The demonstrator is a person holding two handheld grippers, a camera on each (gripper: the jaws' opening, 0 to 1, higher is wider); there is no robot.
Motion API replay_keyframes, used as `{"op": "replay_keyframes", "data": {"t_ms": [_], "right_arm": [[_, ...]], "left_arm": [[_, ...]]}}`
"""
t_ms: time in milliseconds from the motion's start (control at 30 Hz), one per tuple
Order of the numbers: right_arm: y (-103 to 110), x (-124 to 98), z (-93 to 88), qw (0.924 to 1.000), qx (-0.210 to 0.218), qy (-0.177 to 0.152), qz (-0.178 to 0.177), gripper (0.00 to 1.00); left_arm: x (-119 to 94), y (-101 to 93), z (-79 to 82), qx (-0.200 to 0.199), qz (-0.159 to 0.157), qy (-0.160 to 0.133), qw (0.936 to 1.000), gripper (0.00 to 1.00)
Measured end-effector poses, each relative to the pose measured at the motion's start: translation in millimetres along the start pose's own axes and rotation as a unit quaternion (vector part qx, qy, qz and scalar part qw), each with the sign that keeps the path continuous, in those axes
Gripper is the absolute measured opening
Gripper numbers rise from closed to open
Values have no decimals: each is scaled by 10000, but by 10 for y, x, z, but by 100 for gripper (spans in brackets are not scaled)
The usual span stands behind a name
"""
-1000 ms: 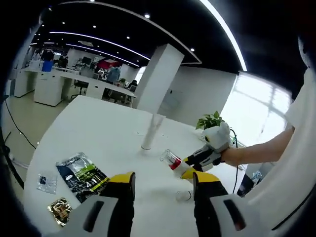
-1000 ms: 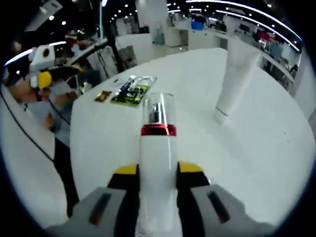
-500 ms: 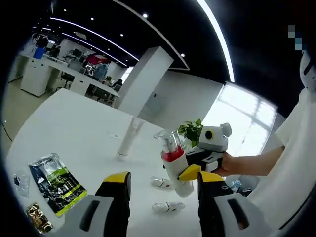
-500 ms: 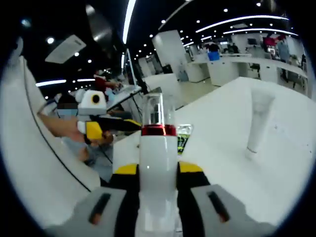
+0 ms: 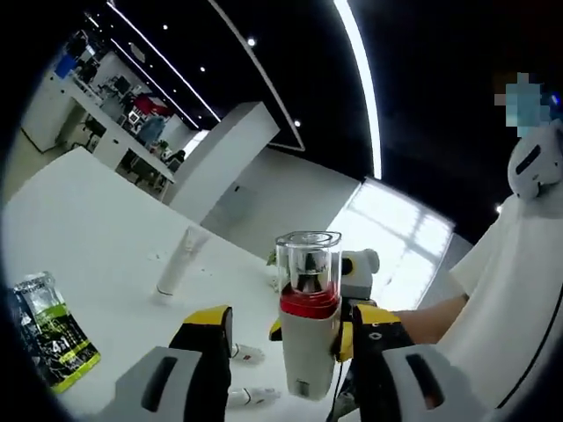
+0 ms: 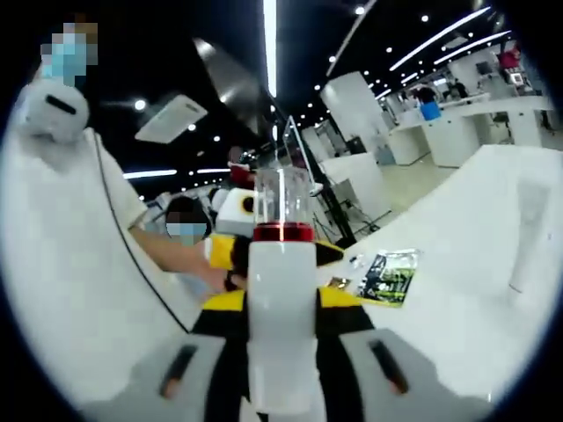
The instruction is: Arrange the skincare products in the storage area until every visible bottle or jar stands upright without overlapping.
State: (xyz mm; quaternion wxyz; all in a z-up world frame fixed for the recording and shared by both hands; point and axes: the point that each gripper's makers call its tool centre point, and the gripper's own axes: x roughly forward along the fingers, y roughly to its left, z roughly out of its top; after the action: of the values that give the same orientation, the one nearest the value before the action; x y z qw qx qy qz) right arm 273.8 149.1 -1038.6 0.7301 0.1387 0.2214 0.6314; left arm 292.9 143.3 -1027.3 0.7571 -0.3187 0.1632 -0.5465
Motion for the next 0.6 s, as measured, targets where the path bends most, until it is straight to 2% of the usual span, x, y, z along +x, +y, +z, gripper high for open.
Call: {"op": "replay_keyframes", "data": {"t_ms": [167,333,367,433,600], "right_arm": [[113,47,18,9996,14,-28,279,26],[172,120,9,9992,58,-20,401,26],[191,129,11,9989,71,-16,462,26],[193,139,19,9987,56,-50,497,26],[221,167,16,9983,86,-43,572,26]], "left_arm": [[21,-136,10,-48,-381,-4,9993,49],[45,-217,-31,-42,-661,100,9978,35],[42,-266,-26,-102,-798,90,9967,34],[47,-269,-11,-52,-814,25,9967,32],[22,-283,-33,-48,-912,94,9958,31]]}}
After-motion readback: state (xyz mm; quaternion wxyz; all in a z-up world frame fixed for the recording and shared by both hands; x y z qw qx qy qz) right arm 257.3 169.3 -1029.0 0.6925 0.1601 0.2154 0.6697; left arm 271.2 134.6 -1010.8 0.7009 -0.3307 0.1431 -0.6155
